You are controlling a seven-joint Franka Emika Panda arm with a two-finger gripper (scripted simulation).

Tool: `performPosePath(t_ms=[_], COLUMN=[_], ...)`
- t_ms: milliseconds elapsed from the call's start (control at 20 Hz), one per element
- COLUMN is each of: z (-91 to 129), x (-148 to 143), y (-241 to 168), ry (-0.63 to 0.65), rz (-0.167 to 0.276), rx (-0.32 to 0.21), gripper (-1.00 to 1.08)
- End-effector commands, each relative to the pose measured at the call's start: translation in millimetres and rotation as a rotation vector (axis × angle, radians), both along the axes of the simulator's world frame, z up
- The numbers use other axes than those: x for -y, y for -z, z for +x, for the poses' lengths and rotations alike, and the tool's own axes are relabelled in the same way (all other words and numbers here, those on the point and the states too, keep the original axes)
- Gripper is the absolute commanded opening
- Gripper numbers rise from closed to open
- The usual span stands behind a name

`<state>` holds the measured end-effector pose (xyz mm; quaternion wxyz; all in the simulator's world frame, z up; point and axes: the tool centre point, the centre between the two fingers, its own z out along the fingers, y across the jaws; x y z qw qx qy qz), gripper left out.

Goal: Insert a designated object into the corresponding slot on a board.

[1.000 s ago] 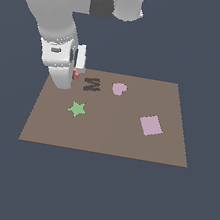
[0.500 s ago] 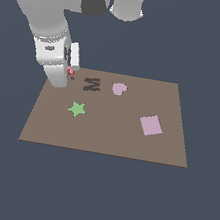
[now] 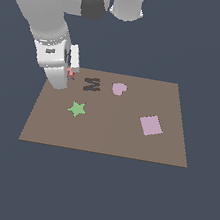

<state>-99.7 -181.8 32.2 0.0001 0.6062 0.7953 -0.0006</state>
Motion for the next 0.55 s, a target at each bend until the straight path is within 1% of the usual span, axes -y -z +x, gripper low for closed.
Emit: performPosePath(t_ms=[0, 50, 500], z=[0.2, 0.2, 0.2], x=[0.2, 0.2, 0.2], y=[2.4, 2.4, 2.4], ry=[-0.001, -0.001, -0.001], rz=[0.000, 0.000, 0.000], rx=[0.000, 0.000, 0.000], gripper=[-1.00, 1.00, 1.00])
